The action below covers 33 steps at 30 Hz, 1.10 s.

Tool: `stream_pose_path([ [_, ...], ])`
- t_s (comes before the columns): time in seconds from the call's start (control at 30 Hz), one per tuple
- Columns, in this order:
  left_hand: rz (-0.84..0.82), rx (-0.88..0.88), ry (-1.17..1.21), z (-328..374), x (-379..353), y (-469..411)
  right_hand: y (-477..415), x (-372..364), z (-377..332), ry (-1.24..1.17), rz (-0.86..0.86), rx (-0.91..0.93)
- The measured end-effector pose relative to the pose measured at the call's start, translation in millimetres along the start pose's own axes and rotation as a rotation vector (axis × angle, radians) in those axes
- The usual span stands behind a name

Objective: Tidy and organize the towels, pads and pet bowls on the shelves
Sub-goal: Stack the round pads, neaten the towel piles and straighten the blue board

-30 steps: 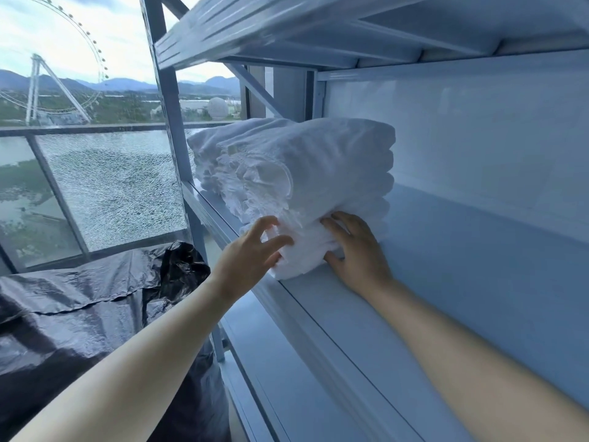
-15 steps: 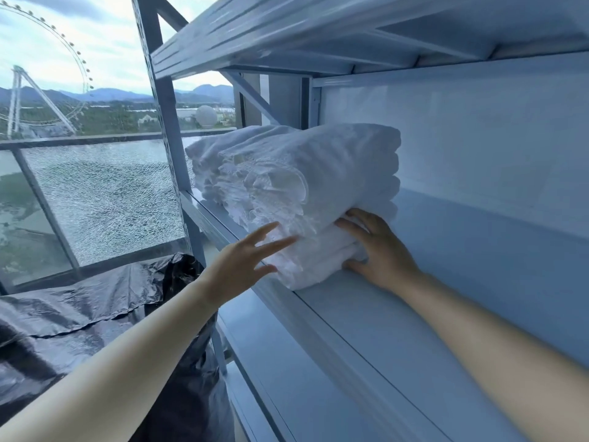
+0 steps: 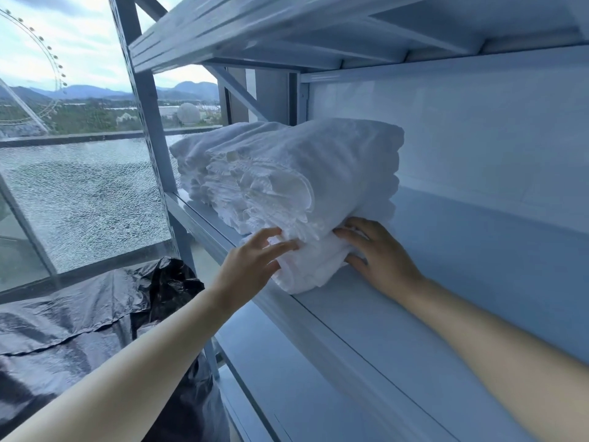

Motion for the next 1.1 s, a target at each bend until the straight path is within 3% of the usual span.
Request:
stream_pose_path([
  [0.43, 0.026, -0.003, -0.019, -3.8, -23.3, -19.7, -1.6, -1.3, 17.9, -0.073, -0.027, -0.2],
  [0.73, -0.056, -0.013, 0.047, -20.2, -9.0, -10.9, -1.4, -4.4, 14.7, -0.083, -0.037, -0.224],
  [1.1, -0.126, 0.108, 0.004, -17.3, 1.0, -1.5, 2.9, 6.9, 1.2, -0.09, -0.083, -0.269],
])
Point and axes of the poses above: each hand's wrist, its own y-axis away from the middle knuckle, its own x-axis out of the back of the hand, z = x × y, the point moved 3 cm from there along -y, towards the middle knuckle, and after that the axes turned 3 degrees about y, right-handed, at the moved point
